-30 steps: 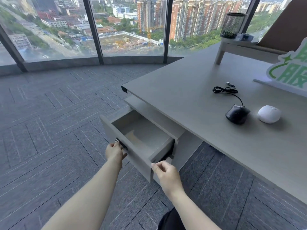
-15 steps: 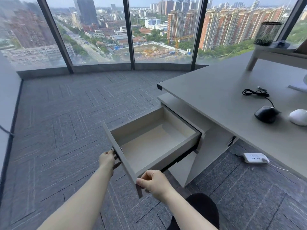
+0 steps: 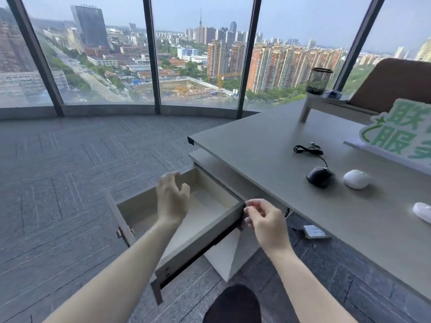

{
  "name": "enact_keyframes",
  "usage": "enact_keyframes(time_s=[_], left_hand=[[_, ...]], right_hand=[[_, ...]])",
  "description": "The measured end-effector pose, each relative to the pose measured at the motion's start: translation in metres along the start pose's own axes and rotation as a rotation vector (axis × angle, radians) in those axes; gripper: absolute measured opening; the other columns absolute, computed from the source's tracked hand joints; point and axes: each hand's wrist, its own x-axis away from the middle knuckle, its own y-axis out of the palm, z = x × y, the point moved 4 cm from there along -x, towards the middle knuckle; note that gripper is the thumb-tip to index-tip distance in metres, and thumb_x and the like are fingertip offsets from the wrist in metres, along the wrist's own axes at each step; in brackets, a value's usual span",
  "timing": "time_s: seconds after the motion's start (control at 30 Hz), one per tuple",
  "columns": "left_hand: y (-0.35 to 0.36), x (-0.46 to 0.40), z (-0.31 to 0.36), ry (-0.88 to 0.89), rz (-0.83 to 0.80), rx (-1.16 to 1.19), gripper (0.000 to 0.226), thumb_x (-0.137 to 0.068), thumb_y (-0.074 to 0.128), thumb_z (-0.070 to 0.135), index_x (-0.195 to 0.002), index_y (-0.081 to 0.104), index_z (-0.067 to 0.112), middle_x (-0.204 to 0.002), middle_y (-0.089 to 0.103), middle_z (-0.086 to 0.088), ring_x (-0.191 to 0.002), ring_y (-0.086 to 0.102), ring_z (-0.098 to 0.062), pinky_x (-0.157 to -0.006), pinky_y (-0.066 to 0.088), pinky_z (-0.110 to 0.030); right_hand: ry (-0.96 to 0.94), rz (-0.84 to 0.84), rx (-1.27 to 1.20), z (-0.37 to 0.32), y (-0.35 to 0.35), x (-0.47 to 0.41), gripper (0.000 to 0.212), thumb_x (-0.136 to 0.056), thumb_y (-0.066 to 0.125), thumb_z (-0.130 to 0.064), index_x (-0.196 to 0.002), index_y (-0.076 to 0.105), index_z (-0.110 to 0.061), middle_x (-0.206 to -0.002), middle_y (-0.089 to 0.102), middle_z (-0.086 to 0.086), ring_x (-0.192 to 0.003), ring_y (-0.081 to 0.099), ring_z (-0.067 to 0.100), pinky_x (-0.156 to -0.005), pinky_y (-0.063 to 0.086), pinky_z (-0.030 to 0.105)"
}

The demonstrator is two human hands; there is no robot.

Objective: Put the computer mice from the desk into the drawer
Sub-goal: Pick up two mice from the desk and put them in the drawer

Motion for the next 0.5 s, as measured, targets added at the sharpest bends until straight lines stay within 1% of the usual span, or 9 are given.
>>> enact_keyframes(time_s=[0.07,0.1,0.17,0.23,0.3,0.33,0.4,0.5], left_hand=[[0.048,0.002,0.051,0.089,-0.168,0.055,0.039,-0.091,0.052,0.017,-0.130,0.050,0.010,-0.133,0.049,-0.009,-0.127,0.044,-0.022,-0.105,0.030,-0.025],[0.073,0.005,0.075,0.128,-0.246,0.073,0.040,-0.091,0.053,0.017,-0.130,0.050,0.012,-0.133,0.050,-0.007,-0.126,0.045,-0.021,-0.102,0.030,-0.024],[0.120,0.013,0.120,0.210,-0.380,0.063,0.042,-0.090,0.054,0.020,-0.131,0.049,0.015,-0.133,0.051,-0.007,-0.126,0.046,-0.022,-0.099,0.034,-0.027],[0.166,0.023,0.156,0.283,-0.486,0.019,0.047,-0.089,0.055,0.025,-0.134,0.047,0.016,-0.137,0.049,-0.006,-0.128,0.044,-0.023,-0.100,0.036,-0.032],[0.207,0.032,0.182,0.343,-0.566,-0.049,0.052,-0.088,0.054,0.031,-0.138,0.043,0.019,-0.143,0.045,-0.004,-0.131,0.041,-0.022,-0.102,0.039,-0.036],[0.226,0.037,0.192,0.366,-0.596,-0.087,0.055,-0.088,0.054,0.033,-0.139,0.040,0.021,-0.144,0.043,-0.003,-0.133,0.039,-0.023,-0.101,0.041,-0.039],[0.259,0.043,0.203,0.389,-0.645,-0.154,0.060,-0.085,0.053,0.034,-0.142,0.036,0.024,-0.147,0.039,-0.002,-0.134,0.035,-0.026,-0.100,0.043,-0.042],[0.297,0.047,0.205,0.360,-0.691,-0.245,0.066,-0.084,0.053,0.037,-0.145,0.028,0.027,-0.148,0.034,-0.004,-0.134,0.035,-0.030,-0.100,0.042,-0.042]], right_hand=[[-0.035,0.214,0.054,-0.008,-0.057,-0.024,0.018,-0.090,0.055,-0.011,-0.093,0.069,-0.022,-0.081,0.072,0.000,-0.072,0.067,0.023,-0.072,0.057,0.041],[-0.042,0.303,0.096,-0.010,-0.084,-0.035,0.018,-0.089,0.055,-0.012,-0.096,0.067,-0.022,-0.086,0.072,0.000,-0.076,0.066,0.023,-0.074,0.055,0.039],[-0.030,0.451,0.229,-0.006,-0.134,-0.059,0.024,-0.087,0.054,-0.012,-0.105,0.065,-0.024,-0.101,0.068,0.005,-0.088,0.062,0.026,-0.080,0.048,0.035],[0.010,0.536,0.391,0.009,-0.175,-0.084,0.037,-0.084,0.054,-0.012,-0.118,0.060,-0.025,-0.120,0.059,0.012,-0.108,0.055,0.033,-0.092,0.044,0.038],[0.074,0.537,0.540,0.027,-0.204,-0.108,0.049,-0.084,0.052,-0.012,-0.131,0.054,-0.025,-0.138,0.047,0.016,-0.122,0.044,0.038,-0.106,0.036,0.042],[0.124,0.514,0.600,0.038,-0.214,-0.119,0.053,-0.085,0.051,-0.014,-0.136,0.049,-0.026,-0.144,0.040,0.016,-0.125,0.040,0.040,-0.109,0.032,0.043],[0.224,0.441,0.685,0.057,-0.229,-0.139,0.057,-0.088,0.048,-0.023,-0.144,0.040,-0.031,-0.154,0.027,0.014,-0.129,0.035,0.044,-0.110,0.028,0.044],[0.313,0.338,0.753,0.081,-0.239,-0.160,0.056,-0.092,0.044,-0.040,-0.146,0.030,-0.042,-0.162,0.012,0.007,-0.135,0.030,0.043,-0.112,0.025,0.047]])
